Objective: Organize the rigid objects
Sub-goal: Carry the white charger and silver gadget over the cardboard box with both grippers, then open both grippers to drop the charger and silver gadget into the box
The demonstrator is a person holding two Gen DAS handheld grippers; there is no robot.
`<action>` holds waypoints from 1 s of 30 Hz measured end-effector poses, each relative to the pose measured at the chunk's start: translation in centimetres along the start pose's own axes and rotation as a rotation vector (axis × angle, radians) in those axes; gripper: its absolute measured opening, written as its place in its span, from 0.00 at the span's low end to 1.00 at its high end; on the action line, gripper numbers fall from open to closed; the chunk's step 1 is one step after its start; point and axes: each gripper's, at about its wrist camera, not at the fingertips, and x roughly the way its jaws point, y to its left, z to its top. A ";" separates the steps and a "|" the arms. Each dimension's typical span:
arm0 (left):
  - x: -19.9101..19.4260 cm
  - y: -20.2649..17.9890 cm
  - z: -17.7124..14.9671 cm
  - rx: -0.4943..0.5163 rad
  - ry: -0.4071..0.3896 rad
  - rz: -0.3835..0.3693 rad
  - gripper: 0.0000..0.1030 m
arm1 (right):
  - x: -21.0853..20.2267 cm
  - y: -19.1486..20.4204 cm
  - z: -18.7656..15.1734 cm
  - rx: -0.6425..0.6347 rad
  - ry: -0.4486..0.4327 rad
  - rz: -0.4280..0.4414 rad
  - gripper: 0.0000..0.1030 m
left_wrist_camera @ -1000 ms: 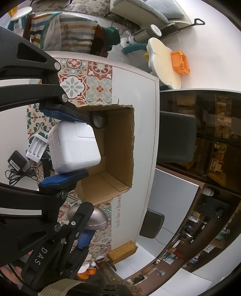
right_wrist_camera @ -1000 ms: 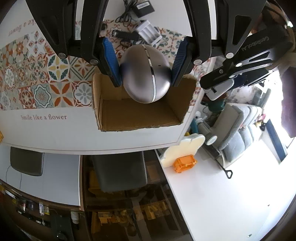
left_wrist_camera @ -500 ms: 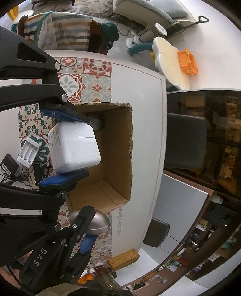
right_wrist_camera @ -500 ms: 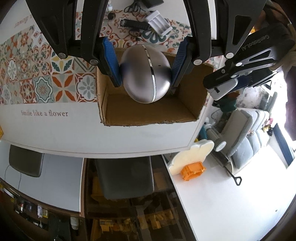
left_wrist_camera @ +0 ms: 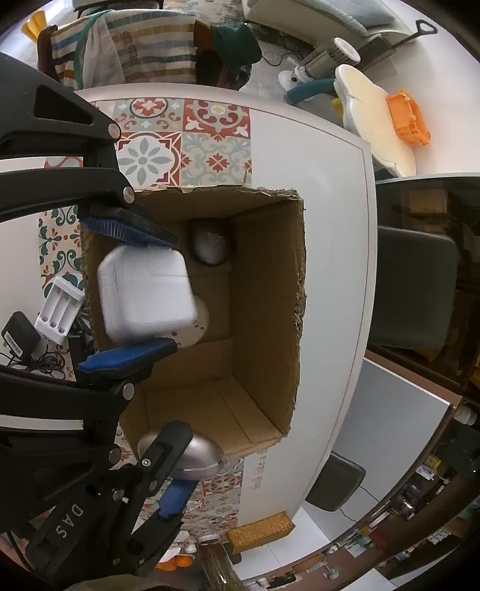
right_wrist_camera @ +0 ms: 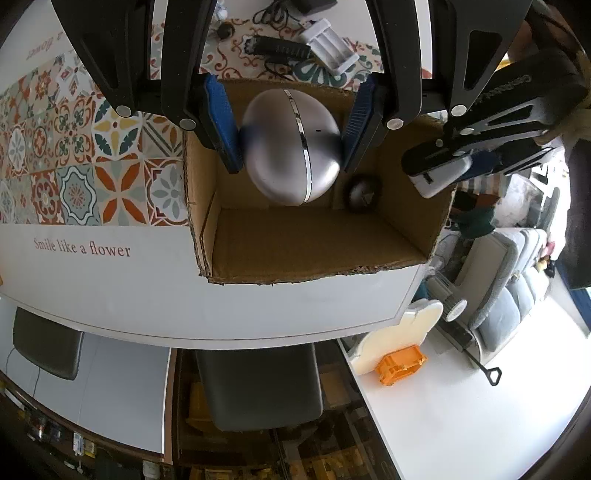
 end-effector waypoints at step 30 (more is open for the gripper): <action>-6.9 -0.4 -4.5 0.017 -0.201 0.122 0.81 | -4.5 -0.2 -2.1 -0.005 -0.083 -0.004 0.70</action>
